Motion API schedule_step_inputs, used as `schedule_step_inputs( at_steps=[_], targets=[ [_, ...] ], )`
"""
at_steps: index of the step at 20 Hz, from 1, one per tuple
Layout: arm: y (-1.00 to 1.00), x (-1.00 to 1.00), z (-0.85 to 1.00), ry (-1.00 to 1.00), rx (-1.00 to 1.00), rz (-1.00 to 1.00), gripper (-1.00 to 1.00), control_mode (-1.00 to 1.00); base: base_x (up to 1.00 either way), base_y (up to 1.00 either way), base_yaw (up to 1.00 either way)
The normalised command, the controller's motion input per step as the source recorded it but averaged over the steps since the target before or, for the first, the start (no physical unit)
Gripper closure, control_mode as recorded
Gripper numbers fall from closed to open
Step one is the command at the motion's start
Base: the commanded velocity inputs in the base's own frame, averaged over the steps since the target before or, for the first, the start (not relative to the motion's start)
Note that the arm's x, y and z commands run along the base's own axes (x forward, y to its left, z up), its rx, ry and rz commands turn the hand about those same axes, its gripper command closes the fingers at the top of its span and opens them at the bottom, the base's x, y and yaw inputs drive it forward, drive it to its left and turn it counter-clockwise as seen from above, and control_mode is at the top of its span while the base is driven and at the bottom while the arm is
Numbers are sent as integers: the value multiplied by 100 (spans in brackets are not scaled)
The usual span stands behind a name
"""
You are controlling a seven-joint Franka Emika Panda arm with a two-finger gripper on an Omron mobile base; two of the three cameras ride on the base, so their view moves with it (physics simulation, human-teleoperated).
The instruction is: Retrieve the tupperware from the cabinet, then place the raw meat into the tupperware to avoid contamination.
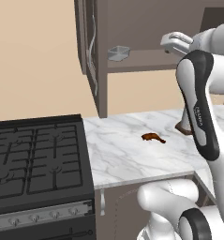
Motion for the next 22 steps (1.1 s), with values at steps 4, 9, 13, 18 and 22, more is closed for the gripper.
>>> schedule_step_inputs(
  at_steps=[4,9,13,18,22],
  targets=[
    [15,53,0,0,9,-1,-100,-100,0,0,0],
    [7,46,0,1,14,0,-100,-100,0,0,0],
    [5,47,0,2,12,0,-100,-100,0,0,0],
    [6,44,0,3,9,0,-100,-100,0,0,0],
    [3,31,0,5,1,0,-100,-100,0,0,0]
  ],
)
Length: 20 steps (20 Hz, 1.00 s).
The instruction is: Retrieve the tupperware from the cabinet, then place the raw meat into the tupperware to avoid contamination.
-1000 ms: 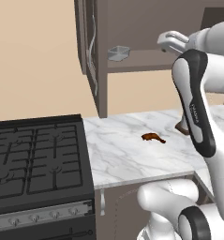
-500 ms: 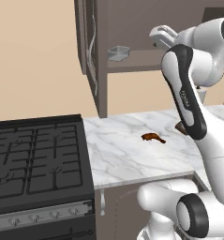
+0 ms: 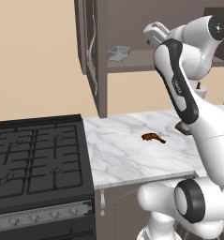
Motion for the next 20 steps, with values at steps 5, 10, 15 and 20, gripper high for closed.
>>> schedule_step_inputs(
  at_steps=[5,10,15,20],
  targets=[
    [2,24,-4,6,-3,1,-100,-100,0,0,0],
    [0,15,-9,3,-2,2,-100,-100,0,0,0],
    [3,18,-13,2,0,4,-100,-100,0,0,0],
    [7,16,-22,0,-2,4,-100,-100,0,0,0]
  ],
)
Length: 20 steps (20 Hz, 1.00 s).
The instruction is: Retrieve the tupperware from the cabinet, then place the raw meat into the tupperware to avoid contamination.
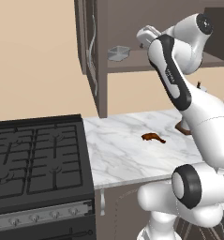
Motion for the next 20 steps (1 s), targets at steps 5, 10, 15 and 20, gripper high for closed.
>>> schedule_step_inputs(
  at_steps=[5,10,15,20],
  targets=[
    [11,23,-16,0,-6,3,-100,-100,0,0,0],
    [7,36,-1,0,-3,0,-100,-100,0,0,0],
    [6,50,1,0,0,0,-100,-100,0,0,0],
    [6,48,0,0,-4,0,-100,-100,0,0,0]
  ],
)
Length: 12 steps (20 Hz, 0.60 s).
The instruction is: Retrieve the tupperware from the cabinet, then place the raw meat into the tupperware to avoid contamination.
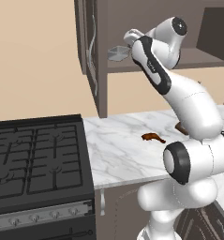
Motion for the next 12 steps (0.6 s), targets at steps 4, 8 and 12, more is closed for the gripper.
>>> schedule_step_inputs(
  at_steps=[4,8,12],
  targets=[
    [5,41,-6,0,-6,0,-100,-100,0,0,0],
    [7,35,-16,3,-9,0,-100,-100,0,0,0],
    [6,30,-18,3,-8,0,-100,-100,0,0,0]
  ],
)
